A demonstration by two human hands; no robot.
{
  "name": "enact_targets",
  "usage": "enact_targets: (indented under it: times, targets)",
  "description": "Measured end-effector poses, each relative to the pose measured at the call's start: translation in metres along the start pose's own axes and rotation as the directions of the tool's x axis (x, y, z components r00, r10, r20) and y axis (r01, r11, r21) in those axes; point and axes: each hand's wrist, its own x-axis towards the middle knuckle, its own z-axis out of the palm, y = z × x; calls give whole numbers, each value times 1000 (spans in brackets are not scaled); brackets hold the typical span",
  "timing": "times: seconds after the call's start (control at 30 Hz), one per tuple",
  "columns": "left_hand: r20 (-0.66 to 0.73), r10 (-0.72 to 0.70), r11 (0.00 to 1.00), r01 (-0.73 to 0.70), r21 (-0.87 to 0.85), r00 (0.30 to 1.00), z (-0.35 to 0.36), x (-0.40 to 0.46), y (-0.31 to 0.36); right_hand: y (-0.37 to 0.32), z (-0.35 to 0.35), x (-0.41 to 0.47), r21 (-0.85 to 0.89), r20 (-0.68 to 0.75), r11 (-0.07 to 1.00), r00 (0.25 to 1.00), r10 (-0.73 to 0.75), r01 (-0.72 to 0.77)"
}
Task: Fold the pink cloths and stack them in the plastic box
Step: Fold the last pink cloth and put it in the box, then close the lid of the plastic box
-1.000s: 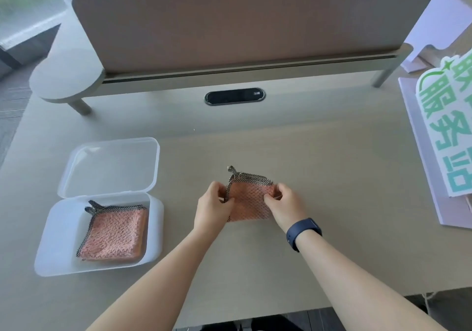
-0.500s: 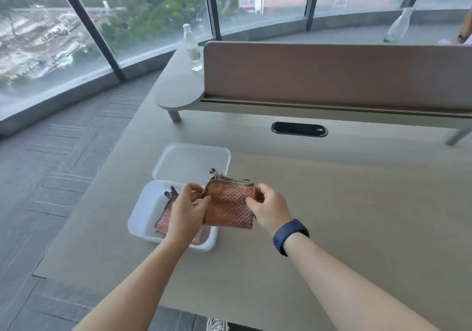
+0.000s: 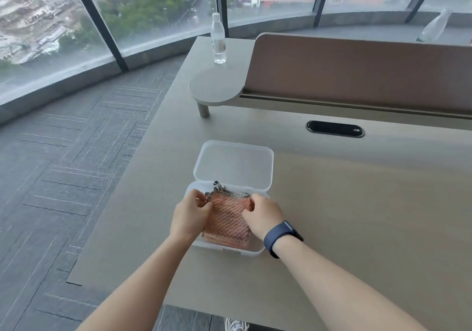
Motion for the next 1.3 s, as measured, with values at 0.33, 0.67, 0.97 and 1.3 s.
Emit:
enact_targets:
  times: [0.33,0.67,0.97,1.3]
  targets:
    - [65,51,973,-65,223,997,11,17,-13,1,22,15,-219,82,975,995,61,-41]
    - [467,487,628,-667,400,738,-16,32,-16,6,21,-2,-531,27,795,944,-329,292]
    - [647,442,383,-783,491,621,-15,40,-28,15,38,0,-686,133,676,960,-247,269]
    - [92,511,835,-518,183,855,-44,72,-14,20,-22,27,-22,-350,1000,936,-26,20]
